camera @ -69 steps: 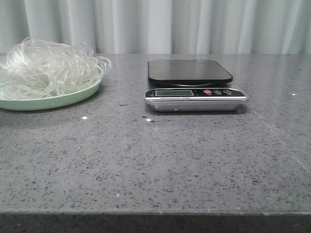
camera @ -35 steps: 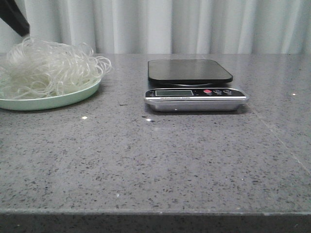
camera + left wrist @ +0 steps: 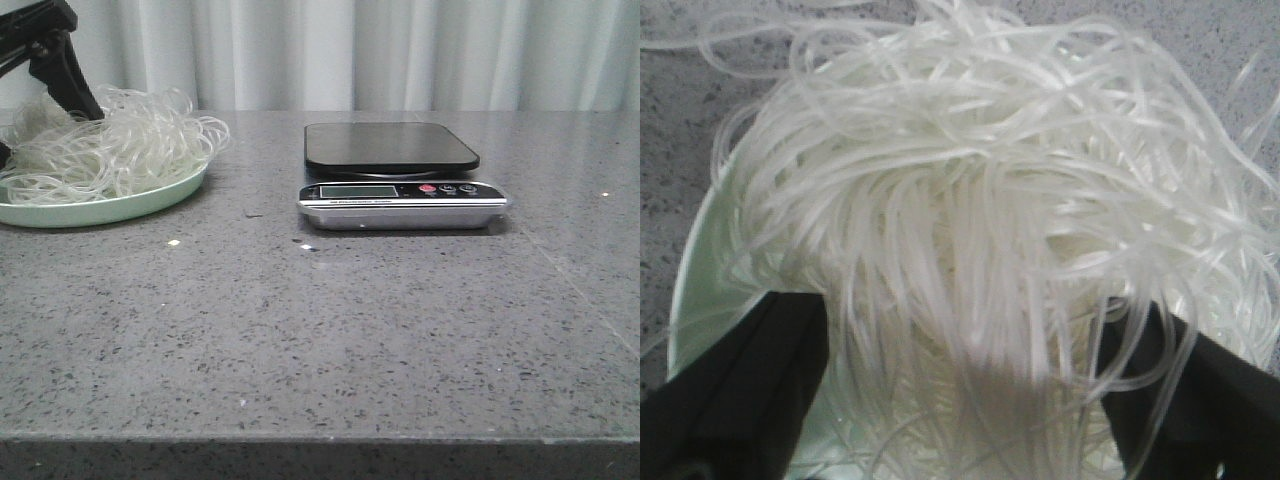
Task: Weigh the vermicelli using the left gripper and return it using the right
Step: 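Lower the left gripper onto the vermicelli pile and grasp it, then lift the vermicelli with the left gripper and carry it over the scale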
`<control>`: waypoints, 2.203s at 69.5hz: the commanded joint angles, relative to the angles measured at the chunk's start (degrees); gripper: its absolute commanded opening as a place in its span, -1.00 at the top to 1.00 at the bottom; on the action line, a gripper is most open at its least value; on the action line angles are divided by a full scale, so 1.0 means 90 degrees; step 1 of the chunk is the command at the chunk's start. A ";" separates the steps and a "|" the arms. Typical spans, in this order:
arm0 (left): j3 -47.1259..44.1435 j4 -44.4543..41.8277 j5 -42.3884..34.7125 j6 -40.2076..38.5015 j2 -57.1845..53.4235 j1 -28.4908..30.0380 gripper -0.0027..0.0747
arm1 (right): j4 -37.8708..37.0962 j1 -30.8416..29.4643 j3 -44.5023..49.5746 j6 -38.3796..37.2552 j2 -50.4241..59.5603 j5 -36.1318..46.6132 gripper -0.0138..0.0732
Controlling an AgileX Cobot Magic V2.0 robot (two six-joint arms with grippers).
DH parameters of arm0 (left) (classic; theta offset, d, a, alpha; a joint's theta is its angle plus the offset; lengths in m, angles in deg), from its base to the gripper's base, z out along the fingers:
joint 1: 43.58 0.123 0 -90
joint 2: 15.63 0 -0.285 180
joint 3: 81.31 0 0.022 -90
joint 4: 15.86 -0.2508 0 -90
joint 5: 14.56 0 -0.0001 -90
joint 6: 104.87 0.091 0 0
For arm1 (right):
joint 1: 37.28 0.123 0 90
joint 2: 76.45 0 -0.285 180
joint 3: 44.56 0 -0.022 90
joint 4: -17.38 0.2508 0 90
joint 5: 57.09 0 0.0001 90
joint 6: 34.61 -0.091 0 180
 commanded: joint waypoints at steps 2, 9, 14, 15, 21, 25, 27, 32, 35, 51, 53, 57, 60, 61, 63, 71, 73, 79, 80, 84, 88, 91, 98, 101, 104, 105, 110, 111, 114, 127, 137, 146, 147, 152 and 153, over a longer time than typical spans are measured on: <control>0.0215 0.0184 -0.0192 -0.0019 -0.0188 -0.0042 -0.27 | 0.0031 -0.0029 -0.0042 0.0018 0.0100 0.0567 0.33; 0.0229 0.0184 -0.0203 -0.0019 -0.0188 -0.0042 0.05 | 0.0031 -0.0029 -0.0042 0.0018 0.0100 0.0567 0.33; 0.0229 0.0184 -0.0203 -0.0019 -0.0188 -0.0042 0.25 | 0.0031 -0.0029 -0.0042 0.0018 0.0100 0.0567 0.33; 0.0232 0.0184 -0.0203 -0.0019 -0.0188 -0.0042 0.30 | 0.0031 -0.0029 -0.0042 0.0018 0.0100 0.0567 0.33; 0.0232 0.0184 -0.0203 -0.0019 -0.0188 -0.0042 0.57 | 0.0031 -0.0029 -0.0042 0.0018 0.0100 0.0567 0.33; 0.0232 0.0184 -0.0203 -0.0019 -0.0203 -0.0042 0.57 | 0.0031 -0.0029 -0.0042 0.0018 0.0100 0.0567 0.33; 0.0232 0.0184 -0.0203 -0.0019 -0.0213 -0.0042 0.57 | 0.0031 -0.0029 -0.0042 0.0018 0.0100 0.0567 0.33; 0.0307 0.0184 -0.0187 -0.0019 -0.0231 -0.0042 0.58 | 0.0031 -0.0029 -0.0042 0.0018 0.0100 0.0567 0.33; 0.0392 0.0184 -0.0132 -0.0008 -0.0254 -0.0042 0.58 | 0.0031 -0.0029 -0.0042 0.0018 0.0100 0.0567 0.33; 0.1187 0.0184 0.0159 0.0150 -0.0552 -0.0042 0.58 | 0.0031 -0.0029 -0.0042 0.0018 0.0100 0.0567 0.33; 0.1290 0.0184 0.0206 0.0150 -0.0598 -0.0042 0.58 | 0.0031 -0.0029 -0.0042 0.0018 0.0100 0.0567 0.33; 0.1599 0.0184 0.0307 0.0150 -0.0691 -0.0042 0.58 | 0.0031 -0.0029 -0.0042 0.0018 0.0100 0.0567 0.33; 0.1901 0.0235 0.0411 0.0150 -0.0745 -0.0068 0.58 | 0.0031 -0.0029 -0.0042 0.0018 0.0100 0.0567 0.33; 0.1947 0.0236 0.0411 0.0150 -0.0763 -0.0070 0.58 | 0.0031 -0.0029 -0.0042 0.0018 0.0100 0.0567 0.33; 0.2135 0.0236 0.0461 0.0159 -0.0790 -0.0116 0.58 | 0.0031 -0.0029 -0.0042 0.0018 0.0100 0.0567 0.33; 0.2927 0.0236 0.0488 0.0302 -0.0832 -0.0484 0.58 | 0.0031 -0.0029 -0.0042 0.0018 0.0100 0.0567 0.33; 0.3123 0.0236 0.0468 0.0317 -0.0832 -0.0622 0.58 | 0.0031 -0.0029 -0.0042 0.0018 0.0100 0.0567 0.33; 0.3605 0.0236 0.0238 0.0317 -0.0832 -0.1077 0.58 | 0.0031 -0.0029 -0.0042 0.0018 0.0100 0.0567 0.33; 0.3658 0.0236 0.0146 0.0317 -0.0832 -0.1202 0.58 | 0.0031 -0.0029 -0.0042 0.0018 0.0100 0.0567 0.33; 0.3778 0.0236 -0.0163 0.0317 -0.0819 -0.1536 0.58 | 0.0031 -0.0029 -0.0042 0.0018 0.0100 0.0567 0.33; 0.3796 0.0236 -0.0478 0.0317 -0.0805 -0.1863 0.58 | 0.0031 -0.0029 -0.0042 0.0018 0.0100 0.0567 0.33; 0.3796 0.0236 -0.0691 0.0317 -0.0767 -0.2079 0.58 | 0.0031 -0.0029 -0.0042 0.0018 0.0100 0.0567 0.33; 0.3796 0.0236 -0.0943 0.0317 -0.0557 -0.2544 0.58 | 0.0031 -0.0029 -0.0042 0.0018 0.0100 0.0567 0.33; 0.3796 0.0236 -0.0984 0.0317 -0.0413 -0.2708 0.58 | 0.0031 -0.0029 -0.0042 0.0018 0.0100 0.0567 0.33; 0.3796 0.0236 -0.1012 0.0317 -0.0256 -0.2889 0.58 | 0.0031 -0.0029 -0.0042 0.0018 0.0100 0.0567 0.33; 0.3796 0.0236 -0.1013 0.0317 -0.0206 -0.2933 0.58 | 0.0031 -0.0029 -0.0042 0.0018 0.0100 0.0567 0.33; 0.3796 0.0223 -0.1013 0.0317 0.0068 -0.3124 0.58 | 0.0031 -0.0029 -0.0042 0.0018 0.0100 0.0567 0.33; 0.3796 0.0223 -0.1013 0.0317 0.0117 -0.3150 0.58 | 0.0031 -0.0029 -0.0042 0.0018 0.0100 0.0567 0.33; 0.3796 0.0142 -0.1013 0.0317 0.0297 -0.3218 0.58 | 0.0031 -0.0029 -0.0042 0.0018 0.0100 0.0567 0.33; 0.3796 -0.0061 -0.1013 0.0317 0.0923 -0.3259 0.58 | 0.0031 -0.0029 -0.0042 0.0018 0.0100 0.0567 0.33; 0.3796 -0.0061 -0.0971 0.0317 0.1259 -0.3259 0.58 | 0.0031 -0.0029 -0.0042 0.0018 0.0100 0.0567 0.33; 0.3796 -0.0061 -0.0945 0.0317 0.1447 -0.3259 0.58 | 0.0031 -0.0029 -0.0042 0.0018 0.0100 0.0567 0.33; 0.3796 -0.0061 -0.0945 0.0317 0.1491 -0.3259 0.58 | 0.0031 -0.0029 -0.0042 0.0018 0.0100 0.0567 0.33; 0.3796 -0.0061 -0.0917 0.0317 0.1585 -0.3259 0.58 | 0.0031 -0.0029 -0.0042 0.0018 0.0100 0.0567 0.33; 0.3796 -0.0050 -0.0883 0.0317 0.1625 -0.3259 0.58 | 0.0031 -0.0029 -0.0042 0.0018 0.0100 0.0567 0.33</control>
